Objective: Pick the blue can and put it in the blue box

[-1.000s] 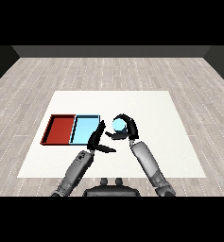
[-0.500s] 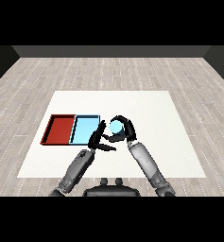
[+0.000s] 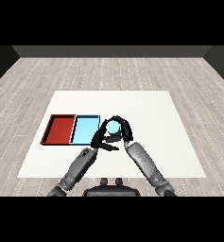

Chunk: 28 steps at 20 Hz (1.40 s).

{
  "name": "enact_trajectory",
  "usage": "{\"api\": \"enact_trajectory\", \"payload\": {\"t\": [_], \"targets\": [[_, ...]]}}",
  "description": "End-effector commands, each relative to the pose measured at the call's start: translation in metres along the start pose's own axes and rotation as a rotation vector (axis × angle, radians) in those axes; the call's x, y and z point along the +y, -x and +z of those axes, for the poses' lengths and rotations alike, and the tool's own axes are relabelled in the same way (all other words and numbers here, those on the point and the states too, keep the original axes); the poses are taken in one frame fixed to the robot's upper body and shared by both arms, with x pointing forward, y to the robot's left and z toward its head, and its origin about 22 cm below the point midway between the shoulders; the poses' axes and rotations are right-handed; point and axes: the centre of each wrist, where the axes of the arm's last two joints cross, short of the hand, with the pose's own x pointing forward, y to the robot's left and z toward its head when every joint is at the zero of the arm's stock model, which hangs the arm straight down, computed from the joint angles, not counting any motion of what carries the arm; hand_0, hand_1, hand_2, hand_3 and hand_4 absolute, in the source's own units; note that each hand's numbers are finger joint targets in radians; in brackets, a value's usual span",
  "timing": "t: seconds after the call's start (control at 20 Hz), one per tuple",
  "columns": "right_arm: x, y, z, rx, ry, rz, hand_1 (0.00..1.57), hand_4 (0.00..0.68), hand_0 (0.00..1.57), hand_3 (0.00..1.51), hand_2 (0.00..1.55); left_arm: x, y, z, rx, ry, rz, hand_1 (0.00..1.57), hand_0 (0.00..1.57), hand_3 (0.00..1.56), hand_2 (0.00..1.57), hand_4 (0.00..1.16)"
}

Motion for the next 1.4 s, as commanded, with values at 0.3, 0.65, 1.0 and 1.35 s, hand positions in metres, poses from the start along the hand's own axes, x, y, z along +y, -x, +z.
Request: {"api": "enact_trajectory", "payload": {"t": [0.3, 0.65, 1.0, 1.35], "targets": [[0.017, 0.009, 0.004, 0.024, 0.004, -0.073, 1.46, 0.597, 1.46, 1.38, 1.45, -0.017, -0.01, -0.005, -0.024, 0.016, 0.015, 0.0, 0.0, 0.0, 0.0, 0.0], [0.024, 0.003, 0.004, 0.022, 0.009, -0.185, 1.47, 0.606, 1.47, 1.39, 1.46, -0.024, 0.004, -0.023, 0.033, -0.059, -0.052, 0.0, 0.0, 0.0, 0.0, 0.57], [0.02, 0.004, 0.004, -0.01, 0.023, -0.217, 1.46, 0.634, 1.46, 1.4, 1.44, -0.015, 0.013, -0.021, 0.018, -0.122, 0.121, 1.57, 1.57, 1.46, 1.57, 0.82], [0.014, 0.004, 0.008, 0.015, 0.013, -0.219, 1.41, 0.588, 1.41, 1.39, 1.44, -0.037, 0.028, 0.007, -0.072, -0.13, 0.087, 1.57, 1.57, 1.51, 1.57, 1.07]]}}
